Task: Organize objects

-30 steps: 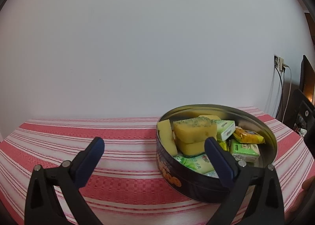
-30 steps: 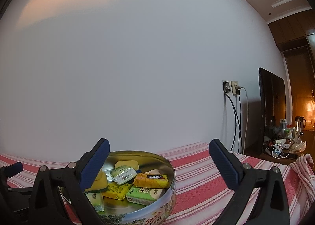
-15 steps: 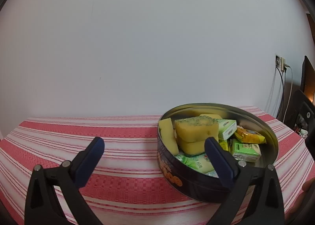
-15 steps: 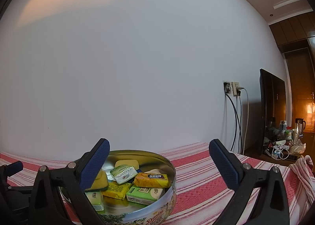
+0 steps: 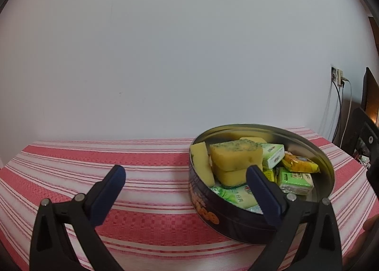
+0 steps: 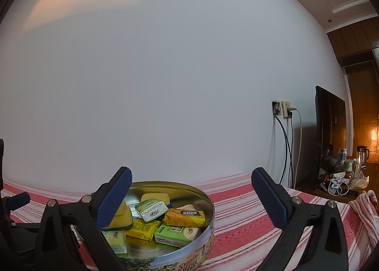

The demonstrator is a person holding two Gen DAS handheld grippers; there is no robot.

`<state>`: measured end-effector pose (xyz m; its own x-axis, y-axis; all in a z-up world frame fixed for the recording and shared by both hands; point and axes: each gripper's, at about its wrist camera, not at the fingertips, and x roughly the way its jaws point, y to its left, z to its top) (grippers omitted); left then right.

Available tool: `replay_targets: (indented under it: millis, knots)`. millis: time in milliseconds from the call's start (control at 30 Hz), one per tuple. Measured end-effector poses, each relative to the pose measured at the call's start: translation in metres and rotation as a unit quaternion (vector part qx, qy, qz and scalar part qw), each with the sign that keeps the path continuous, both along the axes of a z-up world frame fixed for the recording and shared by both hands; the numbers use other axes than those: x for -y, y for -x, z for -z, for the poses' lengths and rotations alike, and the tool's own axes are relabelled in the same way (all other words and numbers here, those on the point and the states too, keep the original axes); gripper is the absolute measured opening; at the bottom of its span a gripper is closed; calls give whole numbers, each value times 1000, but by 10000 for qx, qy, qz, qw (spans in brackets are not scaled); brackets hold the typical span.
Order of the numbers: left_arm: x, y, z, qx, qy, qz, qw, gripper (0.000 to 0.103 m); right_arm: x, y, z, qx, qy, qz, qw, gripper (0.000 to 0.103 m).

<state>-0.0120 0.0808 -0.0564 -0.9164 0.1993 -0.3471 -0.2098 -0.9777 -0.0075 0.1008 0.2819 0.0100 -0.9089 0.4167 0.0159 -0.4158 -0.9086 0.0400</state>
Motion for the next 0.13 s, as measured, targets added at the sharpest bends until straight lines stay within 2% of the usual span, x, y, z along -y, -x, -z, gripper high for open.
replay_targets:
  millis: [133]
  knots:
    - [-1,1,0,12,20,-15,10000,103,1,-2,0,2,-11,-16,10000,102]
